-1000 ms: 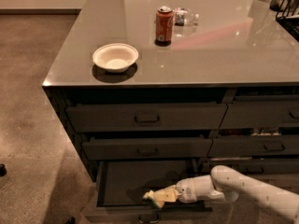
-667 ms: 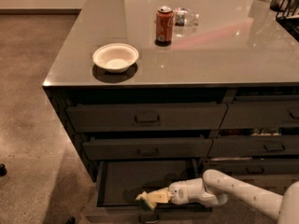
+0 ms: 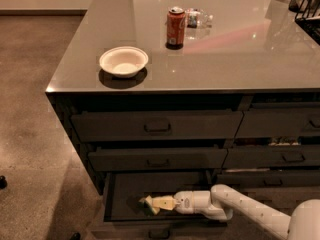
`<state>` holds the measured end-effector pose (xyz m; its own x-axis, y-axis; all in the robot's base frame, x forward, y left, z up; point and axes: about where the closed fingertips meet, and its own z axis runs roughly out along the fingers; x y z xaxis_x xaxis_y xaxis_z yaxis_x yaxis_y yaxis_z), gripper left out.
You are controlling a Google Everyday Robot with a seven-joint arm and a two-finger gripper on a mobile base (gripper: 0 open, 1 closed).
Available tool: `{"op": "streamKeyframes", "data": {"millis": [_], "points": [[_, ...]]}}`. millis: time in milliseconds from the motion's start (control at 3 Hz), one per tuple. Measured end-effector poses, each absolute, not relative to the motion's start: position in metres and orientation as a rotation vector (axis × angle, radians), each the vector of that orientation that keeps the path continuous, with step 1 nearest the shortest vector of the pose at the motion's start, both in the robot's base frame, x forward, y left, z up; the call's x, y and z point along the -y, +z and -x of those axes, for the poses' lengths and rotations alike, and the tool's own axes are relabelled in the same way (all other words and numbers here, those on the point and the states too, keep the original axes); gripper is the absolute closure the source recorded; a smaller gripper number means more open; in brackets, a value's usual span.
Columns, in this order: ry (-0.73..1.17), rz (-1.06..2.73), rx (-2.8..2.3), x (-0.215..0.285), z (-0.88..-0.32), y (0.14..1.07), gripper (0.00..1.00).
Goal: Place sponge into bottom drawer
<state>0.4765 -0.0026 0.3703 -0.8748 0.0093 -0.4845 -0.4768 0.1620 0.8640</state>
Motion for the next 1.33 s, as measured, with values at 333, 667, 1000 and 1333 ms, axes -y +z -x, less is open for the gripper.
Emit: {"op": "streamKeyframes", "data": {"millis": [333,667,1000,1333], "points": [[1.756,0.445,-2.055,0.002,-0.481,0.370,1.00],[1.738,0.438,-2.024,-0.001,-0.491,0.365,1.00],[1.653,0.371,-1.937,0.003,-0.517,0.355,1.00],[1.544,0.314,-1.941,0.007,-0.542,0.340,1.00]]}}
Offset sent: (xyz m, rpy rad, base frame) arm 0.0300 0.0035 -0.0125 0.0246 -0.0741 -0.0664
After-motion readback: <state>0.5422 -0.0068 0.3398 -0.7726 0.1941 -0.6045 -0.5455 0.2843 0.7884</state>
